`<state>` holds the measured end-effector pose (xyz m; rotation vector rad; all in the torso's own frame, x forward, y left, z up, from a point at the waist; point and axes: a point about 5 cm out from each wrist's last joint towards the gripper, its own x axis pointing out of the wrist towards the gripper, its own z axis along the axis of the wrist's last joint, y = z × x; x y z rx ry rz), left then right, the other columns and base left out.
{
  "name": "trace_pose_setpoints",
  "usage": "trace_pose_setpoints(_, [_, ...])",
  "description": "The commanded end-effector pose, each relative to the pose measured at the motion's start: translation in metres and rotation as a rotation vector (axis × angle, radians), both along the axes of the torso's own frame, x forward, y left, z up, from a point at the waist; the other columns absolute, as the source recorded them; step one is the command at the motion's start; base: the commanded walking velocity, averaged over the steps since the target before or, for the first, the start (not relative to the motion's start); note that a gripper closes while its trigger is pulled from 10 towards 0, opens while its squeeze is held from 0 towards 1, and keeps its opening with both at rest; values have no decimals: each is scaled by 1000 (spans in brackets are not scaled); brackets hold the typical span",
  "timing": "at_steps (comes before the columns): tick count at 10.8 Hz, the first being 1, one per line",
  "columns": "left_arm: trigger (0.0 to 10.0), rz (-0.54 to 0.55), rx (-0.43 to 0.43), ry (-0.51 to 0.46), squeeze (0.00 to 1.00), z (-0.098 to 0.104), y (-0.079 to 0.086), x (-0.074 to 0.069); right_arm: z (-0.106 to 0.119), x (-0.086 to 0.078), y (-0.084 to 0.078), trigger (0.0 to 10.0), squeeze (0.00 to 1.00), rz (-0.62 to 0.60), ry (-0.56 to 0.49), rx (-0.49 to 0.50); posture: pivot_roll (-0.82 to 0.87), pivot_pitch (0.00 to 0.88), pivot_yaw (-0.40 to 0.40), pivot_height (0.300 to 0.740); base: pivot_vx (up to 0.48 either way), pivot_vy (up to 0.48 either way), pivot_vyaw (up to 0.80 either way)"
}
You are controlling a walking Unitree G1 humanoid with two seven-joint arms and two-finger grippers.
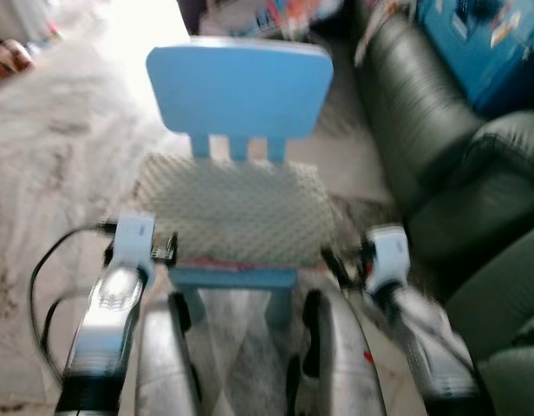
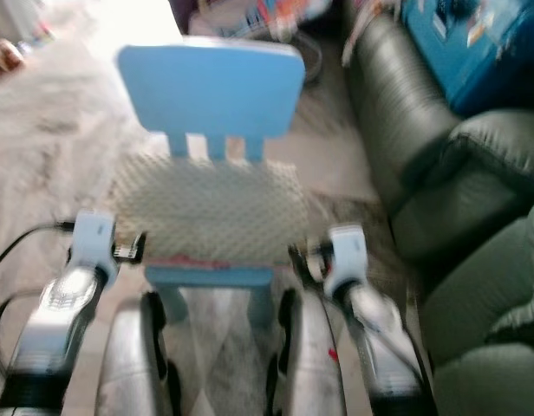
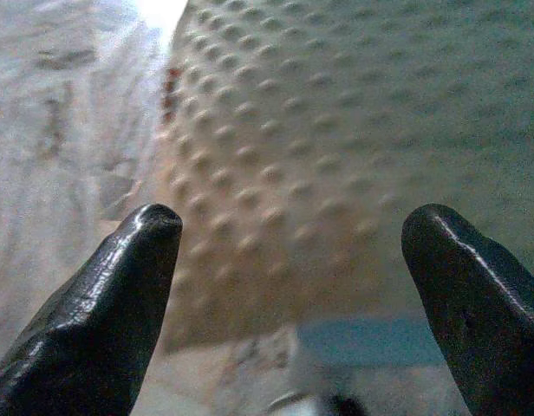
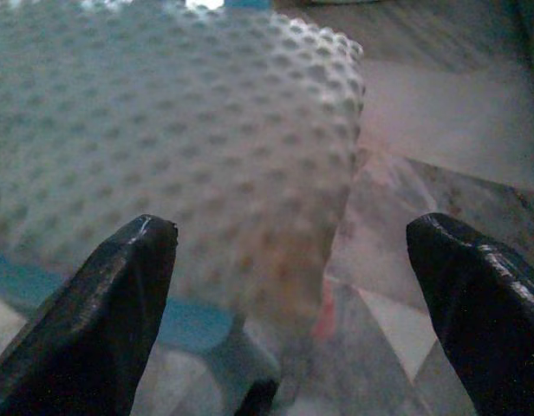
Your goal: Move the pillow to the sofa
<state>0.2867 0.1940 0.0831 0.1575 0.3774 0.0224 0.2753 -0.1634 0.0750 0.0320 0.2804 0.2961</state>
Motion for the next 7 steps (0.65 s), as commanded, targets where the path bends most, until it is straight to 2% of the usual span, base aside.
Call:
trace_pose_setpoints(1, [10000, 3, -18, 28, 1000, -6, 0, 1, -3, 1, -2, 10000, 1000, 4, 21, 2, -31, 221, -63, 517, 0, 0, 0])
trace_pose_setpoints(3, [10000, -9, -35, 56, 1000, -11, -6, 15, -1, 20, 1, 10000, 1000, 21, 18, -24, -35, 244, -69, 517, 0, 0, 0])
trace_pose_setpoints(4, [10000, 21, -59, 70, 1000, -13, -4, 26, -3, 31, 5, 10000, 816, 29, 19, -10, -31, 260, -75, 517, 0, 0, 0])
trace_pose_setpoints(5, [10000, 82, -76, 66, 0, -11, 7, 40, -5, 44, 8, 10000, 0, 12, 16, 4, -34, 266, -76, 517, 0, 0, 0])
trace_pose_setpoints(7, [10000, 174, -79, 17, 0, 0, 26, 56, -4, 58, 10, 10000, 0, -45, 9, 49, -33, 270, -76, 517, 0, 0, 0])
